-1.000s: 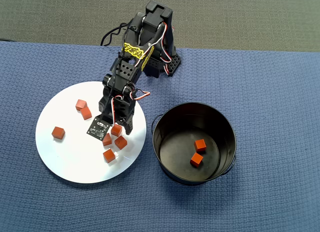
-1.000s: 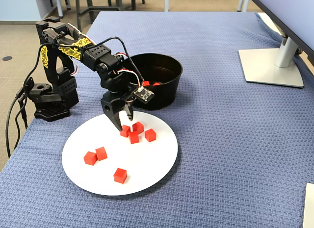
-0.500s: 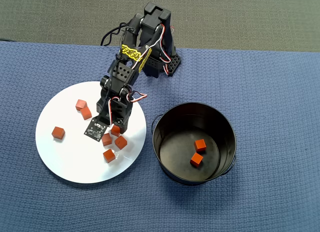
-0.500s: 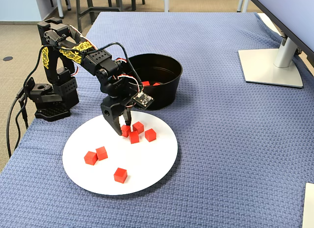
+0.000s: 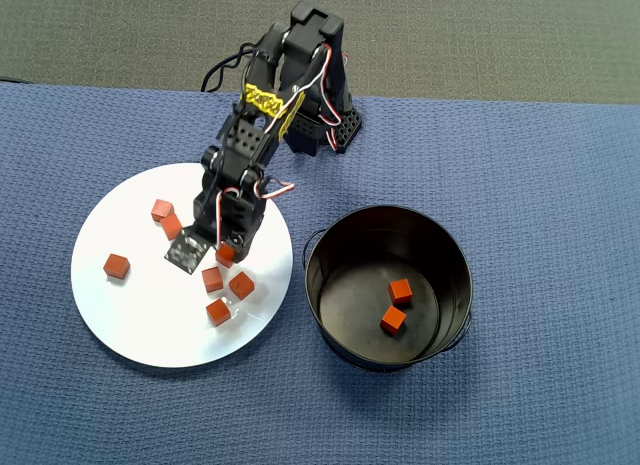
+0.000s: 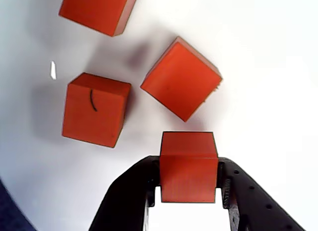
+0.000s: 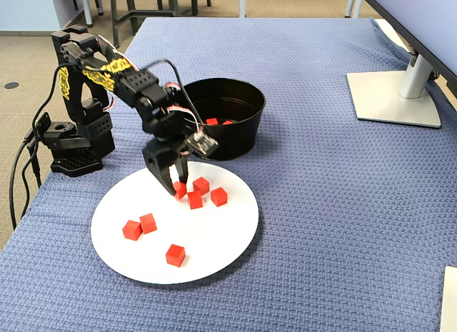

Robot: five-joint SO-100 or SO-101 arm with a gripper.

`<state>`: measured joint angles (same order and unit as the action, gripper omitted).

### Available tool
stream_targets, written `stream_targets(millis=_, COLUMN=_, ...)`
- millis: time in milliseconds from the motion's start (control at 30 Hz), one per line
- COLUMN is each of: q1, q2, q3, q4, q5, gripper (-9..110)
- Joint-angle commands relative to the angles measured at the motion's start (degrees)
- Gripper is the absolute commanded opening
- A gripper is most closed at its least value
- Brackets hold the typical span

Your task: Pick up the red cubes from the white plate and place them in the black recipient

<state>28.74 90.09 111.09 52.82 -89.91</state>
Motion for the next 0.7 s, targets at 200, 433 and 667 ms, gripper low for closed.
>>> stream_targets(millis=200, q1=-13.6, q2=26.0, q3=-8.9, q4=14.1, q5=23.0, gripper=0)
stream_targets(millis=433, q1=-28.0, q2=31.6, q3=-19.6, q4=19.9, q5=46.1, gripper=0)
stream_targets(millis=667, q1=-41.2, q2=25.8, q3=-19.5, q4=18.8, q5=56.1, gripper=12)
